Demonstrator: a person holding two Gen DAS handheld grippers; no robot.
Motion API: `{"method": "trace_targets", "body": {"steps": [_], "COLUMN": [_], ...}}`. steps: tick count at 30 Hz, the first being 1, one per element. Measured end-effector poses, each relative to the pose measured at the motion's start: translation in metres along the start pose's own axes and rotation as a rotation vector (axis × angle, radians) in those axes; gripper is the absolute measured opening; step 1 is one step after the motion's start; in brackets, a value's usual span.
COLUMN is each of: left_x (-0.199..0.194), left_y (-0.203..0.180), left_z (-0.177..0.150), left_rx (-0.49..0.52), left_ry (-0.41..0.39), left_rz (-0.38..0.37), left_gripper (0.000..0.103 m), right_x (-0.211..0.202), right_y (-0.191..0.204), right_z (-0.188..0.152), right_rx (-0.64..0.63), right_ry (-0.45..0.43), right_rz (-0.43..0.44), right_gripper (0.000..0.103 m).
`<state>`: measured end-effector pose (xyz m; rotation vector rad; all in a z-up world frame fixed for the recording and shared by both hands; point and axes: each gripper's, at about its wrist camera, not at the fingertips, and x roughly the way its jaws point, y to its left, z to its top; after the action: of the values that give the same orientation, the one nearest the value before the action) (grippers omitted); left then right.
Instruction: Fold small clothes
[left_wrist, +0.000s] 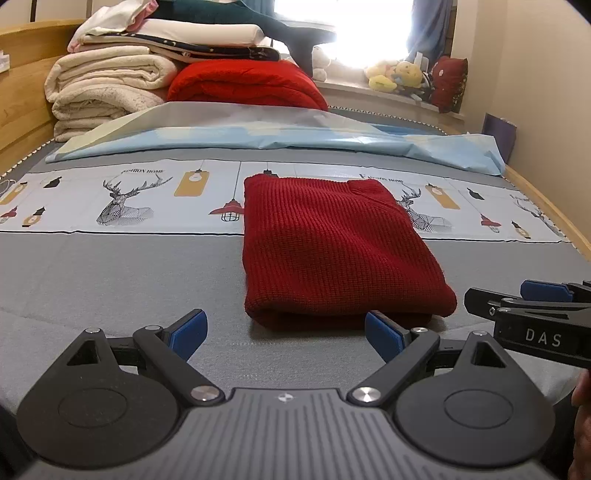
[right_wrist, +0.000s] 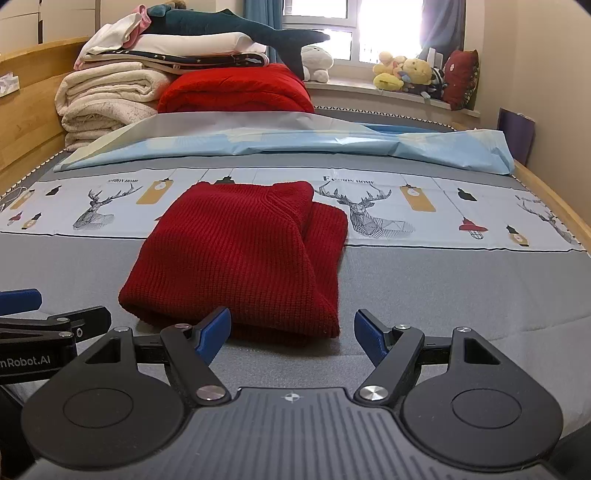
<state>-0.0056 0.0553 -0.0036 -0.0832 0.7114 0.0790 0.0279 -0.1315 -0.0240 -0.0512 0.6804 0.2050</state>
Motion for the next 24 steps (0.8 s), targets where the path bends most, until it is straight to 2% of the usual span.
{"method": "trace_targets", "body": {"steps": [24], "left_x": [0.0019], "left_y": [0.0005], "left_z": [-0.0005], "left_rx": [0.008], "left_ry": [0.003], "left_rz": [-0.011], "left_gripper": [0.095], "right_x": [0.0012], "right_y": [0.0], "right_z": [0.0004], "right_rx": [-0.008], "right_ry": [0.001], "right_rz": [-0.001], "right_gripper": [0.075]}}
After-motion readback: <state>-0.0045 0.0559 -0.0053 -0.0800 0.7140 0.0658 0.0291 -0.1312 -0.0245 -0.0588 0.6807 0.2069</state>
